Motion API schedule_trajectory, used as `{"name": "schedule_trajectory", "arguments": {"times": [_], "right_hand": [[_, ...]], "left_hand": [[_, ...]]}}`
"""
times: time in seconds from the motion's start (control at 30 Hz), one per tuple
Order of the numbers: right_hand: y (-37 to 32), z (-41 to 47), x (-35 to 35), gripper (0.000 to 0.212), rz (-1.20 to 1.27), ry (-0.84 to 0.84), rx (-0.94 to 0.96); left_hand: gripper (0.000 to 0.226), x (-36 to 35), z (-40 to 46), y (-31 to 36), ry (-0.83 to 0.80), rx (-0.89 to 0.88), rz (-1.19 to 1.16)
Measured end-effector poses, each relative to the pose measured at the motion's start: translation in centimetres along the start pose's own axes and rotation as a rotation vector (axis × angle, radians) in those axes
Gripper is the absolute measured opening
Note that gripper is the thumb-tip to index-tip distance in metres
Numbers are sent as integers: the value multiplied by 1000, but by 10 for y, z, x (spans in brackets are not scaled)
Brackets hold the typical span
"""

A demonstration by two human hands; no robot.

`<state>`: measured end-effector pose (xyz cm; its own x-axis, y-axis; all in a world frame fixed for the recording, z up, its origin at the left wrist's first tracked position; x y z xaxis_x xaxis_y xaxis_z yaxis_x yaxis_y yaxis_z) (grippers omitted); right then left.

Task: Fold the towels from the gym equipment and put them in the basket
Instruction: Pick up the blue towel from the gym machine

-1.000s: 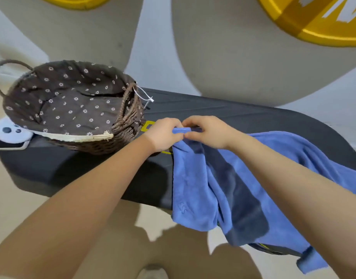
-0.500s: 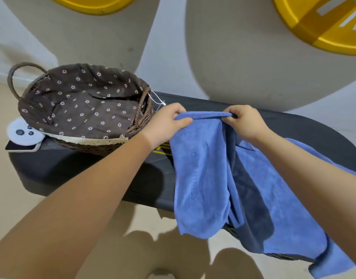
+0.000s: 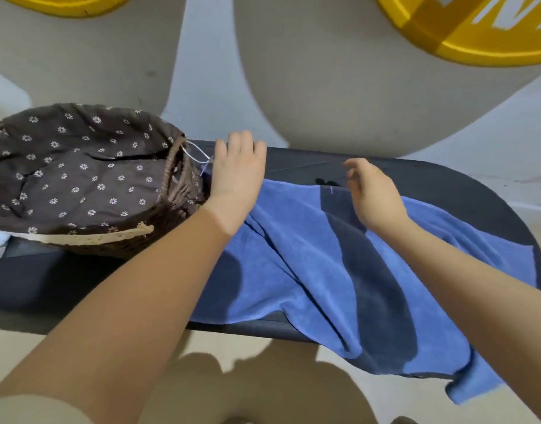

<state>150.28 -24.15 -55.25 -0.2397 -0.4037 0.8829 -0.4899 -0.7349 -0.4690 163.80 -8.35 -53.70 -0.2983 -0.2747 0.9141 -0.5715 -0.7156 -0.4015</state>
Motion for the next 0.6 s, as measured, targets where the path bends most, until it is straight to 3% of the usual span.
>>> {"name": "schedule_trajectory", "arguments": {"times": [0.07, 0.17, 0.27, 0.33, 0.6], "right_hand": [[31, -12, 16, 41, -77, -3, -38], [75, -34, 42, 49, -93, 20, -113], [121, -57, 63, 64, -91, 44, -243], [156, -70, 70, 60, -166, 22, -316], [244, -91, 91, 35, -88, 99, -412]], "left_hand": [[34, 9, -3, 27, 24, -85, -98], [24, 16, -4, 82, -106, -308, -422], [19, 34, -10, 129, -109, -414, -550], [24, 43, -11, 159, -135, -465, -603], [24, 63, -4, 235, -210, -372, -557]]}}
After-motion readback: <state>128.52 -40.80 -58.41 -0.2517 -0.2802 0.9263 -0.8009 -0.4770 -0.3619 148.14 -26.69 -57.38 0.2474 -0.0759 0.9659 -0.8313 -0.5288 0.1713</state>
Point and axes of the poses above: each hand's wrist, its own z-axis towards the middle knuckle, its own x-axis out of the back of the hand, y = z × x, the point moved 2 cm from there along z, towards the middle knuckle, and after that the axes turned 4 degrees about -y, right-handed, at the moved point
